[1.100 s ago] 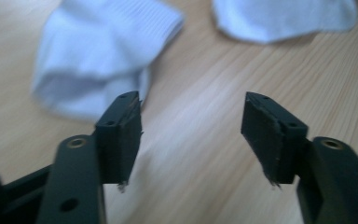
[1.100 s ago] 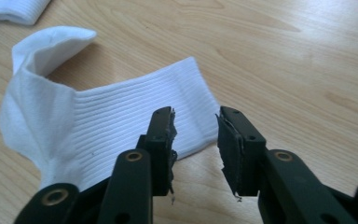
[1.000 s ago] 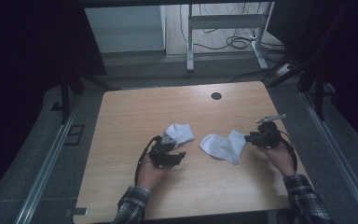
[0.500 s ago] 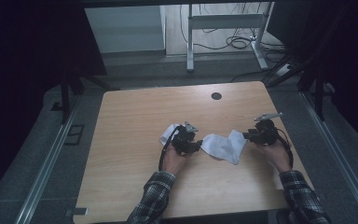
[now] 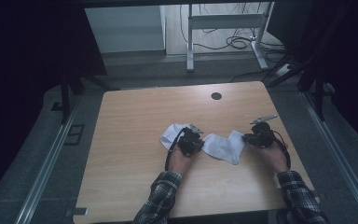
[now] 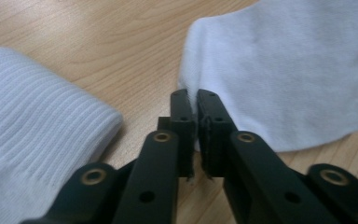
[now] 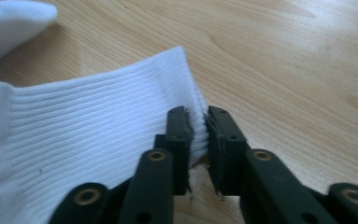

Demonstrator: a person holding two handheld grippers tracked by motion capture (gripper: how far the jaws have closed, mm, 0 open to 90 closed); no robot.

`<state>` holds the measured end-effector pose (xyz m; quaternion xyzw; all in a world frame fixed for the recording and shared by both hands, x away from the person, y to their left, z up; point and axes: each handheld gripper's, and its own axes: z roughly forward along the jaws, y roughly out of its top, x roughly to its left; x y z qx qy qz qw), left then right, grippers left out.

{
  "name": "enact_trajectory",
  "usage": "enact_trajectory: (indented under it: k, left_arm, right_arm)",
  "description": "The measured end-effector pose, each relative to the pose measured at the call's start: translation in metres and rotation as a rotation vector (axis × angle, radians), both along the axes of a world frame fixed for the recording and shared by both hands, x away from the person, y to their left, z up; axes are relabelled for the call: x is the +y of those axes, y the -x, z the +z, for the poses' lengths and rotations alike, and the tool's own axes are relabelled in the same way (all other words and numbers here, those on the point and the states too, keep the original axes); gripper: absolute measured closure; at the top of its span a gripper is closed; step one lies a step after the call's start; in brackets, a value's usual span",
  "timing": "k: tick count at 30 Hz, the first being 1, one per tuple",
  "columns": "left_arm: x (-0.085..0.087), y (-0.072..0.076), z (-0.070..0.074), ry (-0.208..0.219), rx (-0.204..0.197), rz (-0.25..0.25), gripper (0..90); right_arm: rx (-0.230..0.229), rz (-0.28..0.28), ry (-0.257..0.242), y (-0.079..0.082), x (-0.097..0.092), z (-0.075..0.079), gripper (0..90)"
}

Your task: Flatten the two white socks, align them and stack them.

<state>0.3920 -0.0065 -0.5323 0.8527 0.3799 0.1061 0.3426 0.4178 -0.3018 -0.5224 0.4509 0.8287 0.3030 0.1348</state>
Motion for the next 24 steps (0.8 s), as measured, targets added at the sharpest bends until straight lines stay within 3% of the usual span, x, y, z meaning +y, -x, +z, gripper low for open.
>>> enact_trajectory:
  k: [5,13,16,24]
  left_arm:
    - [0.009,0.004,0.007,0.005,-0.029,0.01,86.4]
    - [0.033,0.019,0.031,0.025,-0.074,0.028,86.4]
    - [0.047,0.03,0.043,0.029,-0.098,0.034,86.4]
    - [0.075,0.058,0.06,0.042,-0.128,0.031,86.3]
  right_arm:
    - [-0.014,-0.004,0.007,0.004,0.0,0.005,81.3]
    - [-0.075,0.02,-0.043,0.018,0.0,0.028,81.1]
    - [-0.096,0.041,-0.059,0.027,0.002,0.039,81.1]
    - [-0.135,0.104,-0.119,0.051,0.013,0.063,81.0]
